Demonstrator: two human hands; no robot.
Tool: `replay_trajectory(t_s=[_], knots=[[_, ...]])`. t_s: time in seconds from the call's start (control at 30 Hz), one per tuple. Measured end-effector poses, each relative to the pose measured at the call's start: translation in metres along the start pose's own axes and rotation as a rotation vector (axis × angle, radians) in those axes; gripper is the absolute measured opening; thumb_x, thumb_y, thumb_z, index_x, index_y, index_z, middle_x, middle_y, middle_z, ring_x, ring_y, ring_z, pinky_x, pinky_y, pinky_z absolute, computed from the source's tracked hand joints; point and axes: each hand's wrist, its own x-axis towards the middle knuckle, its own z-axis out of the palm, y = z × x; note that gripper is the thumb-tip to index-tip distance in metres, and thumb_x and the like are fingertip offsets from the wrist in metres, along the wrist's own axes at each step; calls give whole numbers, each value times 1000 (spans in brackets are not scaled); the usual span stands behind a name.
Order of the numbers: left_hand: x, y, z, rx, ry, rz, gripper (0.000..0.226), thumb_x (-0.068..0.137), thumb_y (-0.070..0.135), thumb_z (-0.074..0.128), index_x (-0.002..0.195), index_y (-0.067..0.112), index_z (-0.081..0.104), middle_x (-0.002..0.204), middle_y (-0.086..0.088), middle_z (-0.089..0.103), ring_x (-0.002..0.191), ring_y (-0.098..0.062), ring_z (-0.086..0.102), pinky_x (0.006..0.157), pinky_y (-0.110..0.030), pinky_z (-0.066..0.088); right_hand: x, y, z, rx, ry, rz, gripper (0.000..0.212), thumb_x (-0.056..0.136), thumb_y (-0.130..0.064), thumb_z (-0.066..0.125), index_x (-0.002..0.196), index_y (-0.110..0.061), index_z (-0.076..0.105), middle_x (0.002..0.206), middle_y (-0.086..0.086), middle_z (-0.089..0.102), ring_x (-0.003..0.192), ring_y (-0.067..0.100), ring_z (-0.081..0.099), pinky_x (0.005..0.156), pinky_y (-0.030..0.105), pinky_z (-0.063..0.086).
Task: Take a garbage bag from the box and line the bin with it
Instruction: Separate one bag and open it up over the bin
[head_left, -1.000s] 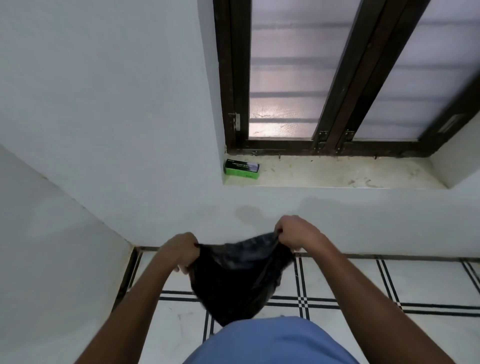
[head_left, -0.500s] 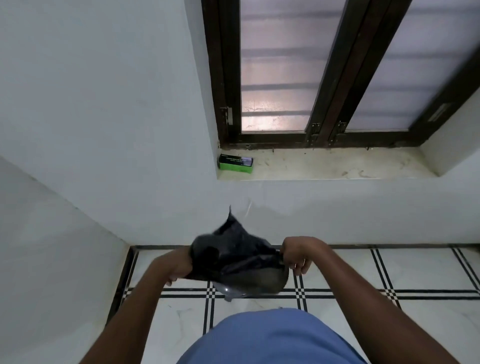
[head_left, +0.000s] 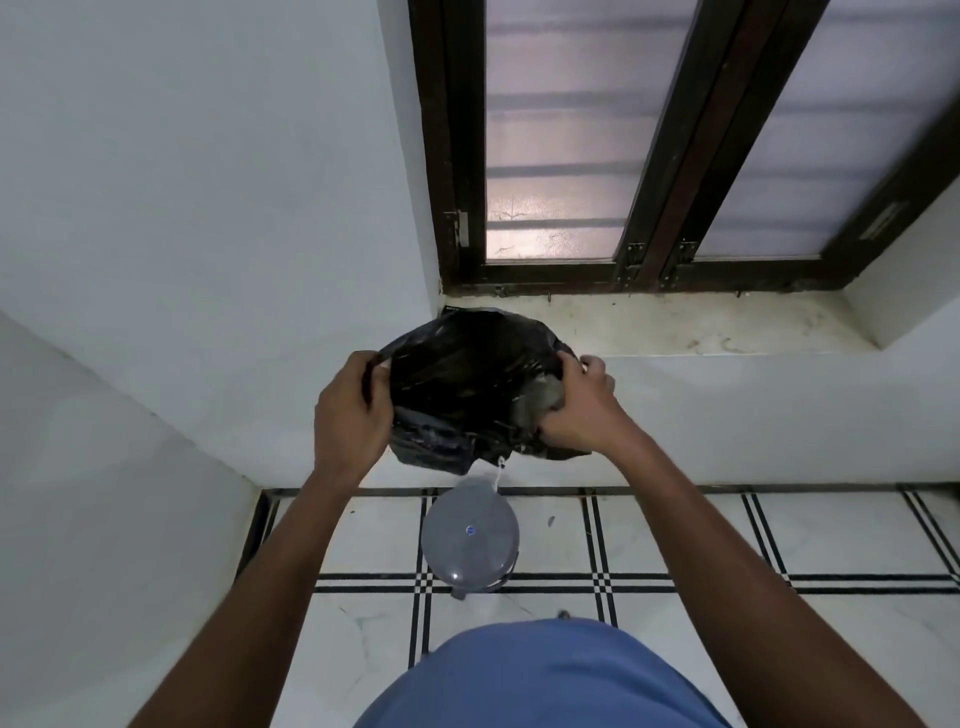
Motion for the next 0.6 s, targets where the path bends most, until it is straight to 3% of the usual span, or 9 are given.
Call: replay_trajectory(t_s=[0.1, 0.17, 0.27, 0.33, 0.4, 0.43, 0.53, 0.57, 0.6], knots=[[3, 10, 0, -47, -122, 153, 14, 111, 29, 56, 110, 23, 69, 85, 9, 70, 78, -9, 64, 74, -35, 53, -10, -20, 0, -166, 181, -240, 138, 83, -60, 86, 176, -27, -10, 183, 8, -11, 170, 41, -8, 137, 62, 0], [5, 17, 2, -73, -191, 221, 8, 107, 28, 63, 105, 25, 70, 87, 11, 71, 82, -7, 65, 75, -34, 54, -9, -34, 1, -290, 341, -375, 134, 83, -67, 82, 177, -32, -7, 185, 6, 3, 172, 39, -1, 132, 66, -8], [7, 22, 2, -42, -277, 200, 21, 98, 42, 78, 110, 29, 66, 93, 12, 72, 85, -7, 68, 76, -28, 56, 3, -44, 1, -374, 443, -430, 77, 103, -50, 68, 171, -32, 34, 152, 3, 62, 150, 32, 53, 134, 65, 17], [8, 14, 2, 71, -347, 139, 41, 92, 39, 83, 121, 31, 56, 95, 7, 75, 82, -17, 71, 75, -35, 59, 7, -40, -4, -367, 436, -441, 36, 112, -35, 56, 145, -26, 67, 122, 1, 72, 120, 28, 69, 112, 48, 46], [7, 0, 1, 165, -379, 141, 42, 93, 29, 82, 125, 27, 56, 97, 0, 78, 85, -27, 73, 78, -42, 61, 6, -33, -7, -328, 430, -429, 29, 110, -34, 60, 135, -22, 70, 127, 5, 65, 123, 31, 62, 103, 45, 51], [7, -7, 1, 172, -391, 177, 36, 94, 26, 80, 124, 25, 60, 98, 0, 78, 87, -27, 73, 80, -44, 60, 6, -30, -5, -340, 444, -427, 43, 104, -43, 68, 142, -23, 63, 142, 8, 57, 135, 33, 53, 113, 51, 47], [5, -13, 3, 110, -442, 340, 16, 94, 9, 72, 106, 19, 71, 91, 8, 71, 81, -17, 64, 79, -45, 58, 6, -29, 2, -455, 320, -491, 124, 78, -74, 85, 174, -31, 18, 182, 10, 9, 166, 42, 13, 135, 67, 14], [6, -11, 5, 85, -455, 380, 20, 91, 1, 68, 101, 18, 72, 89, 8, 68, 79, -15, 61, 78, -45, 57, 7, -32, 6, -501, 270, -523, 133, 75, -76, 85, 176, -34, 9, 185, 8, 2, 169, 42, 8, 135, 70, 6], [5, -9, 8, 60, -466, 393, 24, 88, -3, 66, 100, 17, 72, 89, 7, 67, 79, -14, 60, 77, -44, 57, 7, -36, 9, -543, 221, -546, 127, 78, -73, 85, 176, -35, 13, 185, 8, 13, 169, 39, 14, 134, 71, 5]])
